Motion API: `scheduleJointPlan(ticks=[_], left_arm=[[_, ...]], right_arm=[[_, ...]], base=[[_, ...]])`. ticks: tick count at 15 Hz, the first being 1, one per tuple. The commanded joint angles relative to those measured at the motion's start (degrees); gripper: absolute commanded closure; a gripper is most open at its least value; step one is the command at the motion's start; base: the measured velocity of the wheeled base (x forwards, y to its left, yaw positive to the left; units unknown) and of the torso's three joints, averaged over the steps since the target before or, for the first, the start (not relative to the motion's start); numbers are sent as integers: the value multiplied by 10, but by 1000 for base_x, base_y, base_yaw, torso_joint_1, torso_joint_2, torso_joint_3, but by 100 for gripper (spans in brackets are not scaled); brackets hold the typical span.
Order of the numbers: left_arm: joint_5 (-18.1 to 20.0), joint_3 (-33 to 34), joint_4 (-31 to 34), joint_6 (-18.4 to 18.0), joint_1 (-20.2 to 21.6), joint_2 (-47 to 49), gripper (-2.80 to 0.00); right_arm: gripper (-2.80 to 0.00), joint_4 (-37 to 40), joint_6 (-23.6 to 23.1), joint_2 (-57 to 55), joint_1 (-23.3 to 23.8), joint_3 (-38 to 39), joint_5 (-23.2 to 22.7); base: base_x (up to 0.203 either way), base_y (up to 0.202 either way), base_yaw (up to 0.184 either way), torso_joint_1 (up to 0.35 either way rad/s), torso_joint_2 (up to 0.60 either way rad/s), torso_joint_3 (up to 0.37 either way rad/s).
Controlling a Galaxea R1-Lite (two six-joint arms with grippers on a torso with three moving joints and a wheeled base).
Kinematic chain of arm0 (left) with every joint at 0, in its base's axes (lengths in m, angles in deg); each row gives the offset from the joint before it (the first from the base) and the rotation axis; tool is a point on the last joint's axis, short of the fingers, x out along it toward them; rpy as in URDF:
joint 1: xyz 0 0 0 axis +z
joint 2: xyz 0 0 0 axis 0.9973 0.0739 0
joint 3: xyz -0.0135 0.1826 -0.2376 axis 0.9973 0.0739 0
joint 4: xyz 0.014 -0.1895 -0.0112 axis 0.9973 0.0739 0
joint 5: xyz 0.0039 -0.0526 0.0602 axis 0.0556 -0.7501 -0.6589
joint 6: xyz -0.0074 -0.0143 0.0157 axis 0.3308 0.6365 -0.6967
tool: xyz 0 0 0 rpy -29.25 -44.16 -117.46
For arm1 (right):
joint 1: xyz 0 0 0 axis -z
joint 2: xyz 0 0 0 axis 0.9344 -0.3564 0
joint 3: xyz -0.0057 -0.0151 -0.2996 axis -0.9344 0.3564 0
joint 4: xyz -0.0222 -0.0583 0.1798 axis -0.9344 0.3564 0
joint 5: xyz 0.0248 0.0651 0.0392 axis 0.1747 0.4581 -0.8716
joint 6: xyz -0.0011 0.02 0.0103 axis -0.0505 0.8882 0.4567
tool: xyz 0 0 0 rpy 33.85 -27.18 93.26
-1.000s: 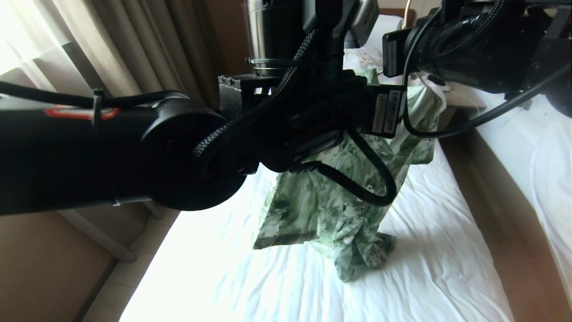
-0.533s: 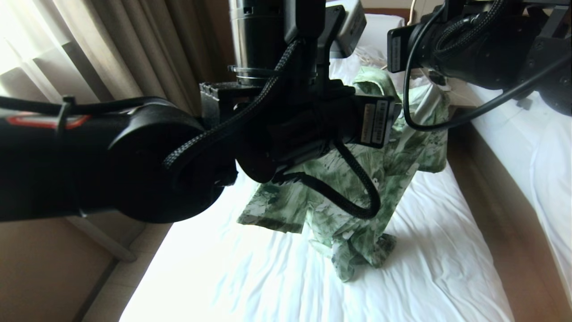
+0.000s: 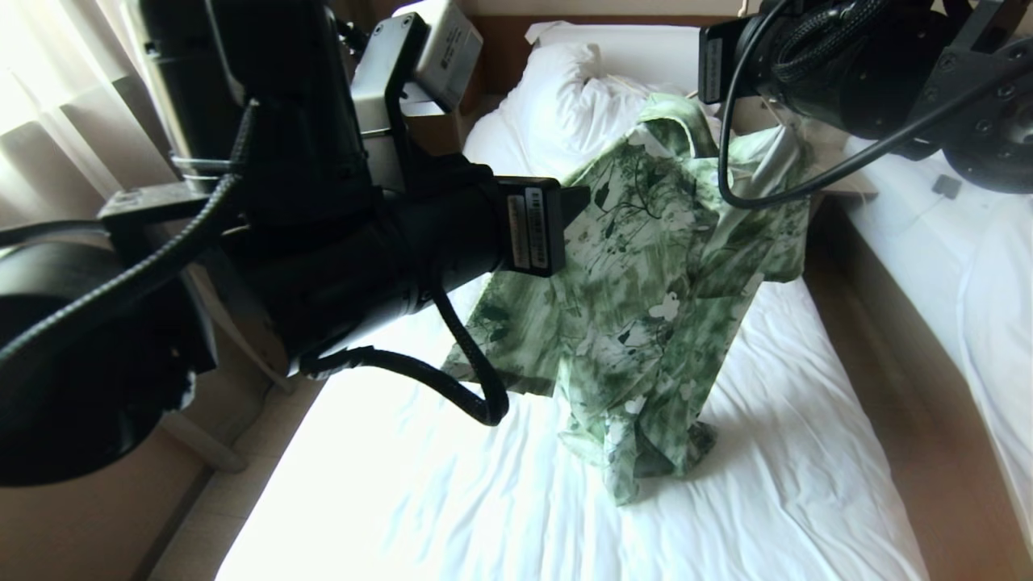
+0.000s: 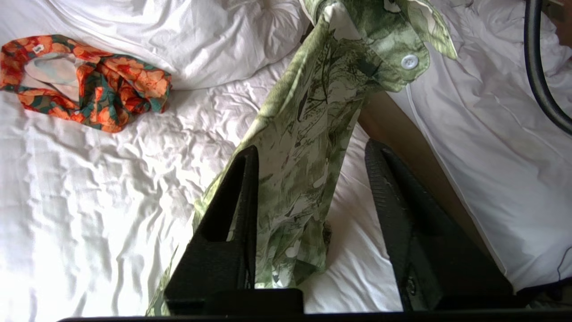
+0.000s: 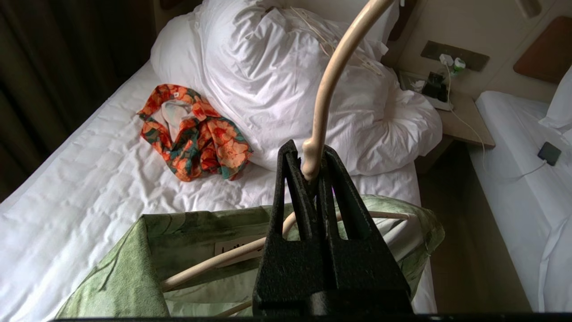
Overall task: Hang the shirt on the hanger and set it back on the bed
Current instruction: Take the clothes hanger out of the clothes
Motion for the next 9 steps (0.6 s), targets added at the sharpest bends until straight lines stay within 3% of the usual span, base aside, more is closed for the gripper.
scheduleJointPlan(ticks=[1,5,7,9], left_arm=[[0,20,-2,0,-7,-1,0],[1,65,-49,2,14,15,0],[-2,71,-61,-2,-24,11,0],[-28,63,-62,-4,-72,44,0]], right_arm=[[0,-1,-2,-14,-1,-12,3],[0,-10,-10,-9,3,-16,2],[0,-31,-10,-10,3,-16,2],[0,-31,-9,-11,3,-16,2]], base=[[0,0,0,0,0,0],[0,0,0,0,0,0],[0,0,0,0,0,0],[0,0,0,0,0,0]])
